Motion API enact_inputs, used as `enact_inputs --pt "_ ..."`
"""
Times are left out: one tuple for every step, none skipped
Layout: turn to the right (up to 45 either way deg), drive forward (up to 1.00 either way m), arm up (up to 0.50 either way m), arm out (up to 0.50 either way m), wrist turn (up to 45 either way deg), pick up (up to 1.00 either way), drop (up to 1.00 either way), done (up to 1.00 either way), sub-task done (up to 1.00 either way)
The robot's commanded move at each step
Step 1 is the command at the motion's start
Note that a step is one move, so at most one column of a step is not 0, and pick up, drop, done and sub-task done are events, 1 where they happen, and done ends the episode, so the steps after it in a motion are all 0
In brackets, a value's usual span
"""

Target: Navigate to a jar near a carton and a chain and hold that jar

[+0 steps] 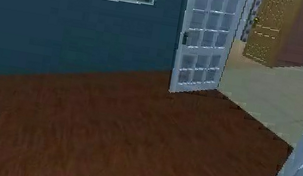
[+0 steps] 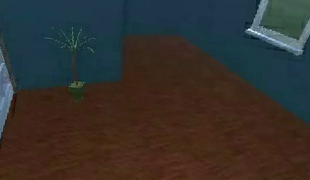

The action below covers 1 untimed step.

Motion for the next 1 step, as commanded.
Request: enact_inputs --pt "45.0 0.0 0.0 0.0 0.0 0.0 0.0 0.0 0.0"
